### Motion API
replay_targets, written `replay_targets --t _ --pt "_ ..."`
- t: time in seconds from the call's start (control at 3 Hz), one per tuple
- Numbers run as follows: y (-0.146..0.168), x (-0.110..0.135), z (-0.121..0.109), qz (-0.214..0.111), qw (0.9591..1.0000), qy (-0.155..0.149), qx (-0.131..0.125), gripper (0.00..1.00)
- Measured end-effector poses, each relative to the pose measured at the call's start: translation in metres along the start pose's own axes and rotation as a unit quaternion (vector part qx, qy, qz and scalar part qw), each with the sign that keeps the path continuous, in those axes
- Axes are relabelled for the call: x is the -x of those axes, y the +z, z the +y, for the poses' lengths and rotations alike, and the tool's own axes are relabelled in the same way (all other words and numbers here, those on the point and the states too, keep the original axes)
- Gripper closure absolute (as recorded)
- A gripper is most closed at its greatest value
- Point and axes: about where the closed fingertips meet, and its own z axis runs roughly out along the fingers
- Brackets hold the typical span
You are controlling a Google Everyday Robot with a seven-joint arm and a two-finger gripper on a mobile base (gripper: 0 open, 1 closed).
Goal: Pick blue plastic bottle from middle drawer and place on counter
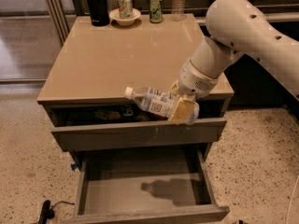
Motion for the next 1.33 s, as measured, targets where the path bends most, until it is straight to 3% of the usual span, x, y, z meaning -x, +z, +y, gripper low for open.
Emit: replay_targets --t 0.67,1.33 --pt "-0.035 0.014 -0.028 -0.015 0.9996 0.008 -0.022 1.00" --pt "-0.028 0.023 -0.060 -0.062 0.9969 0.013 -0.045 1.00"
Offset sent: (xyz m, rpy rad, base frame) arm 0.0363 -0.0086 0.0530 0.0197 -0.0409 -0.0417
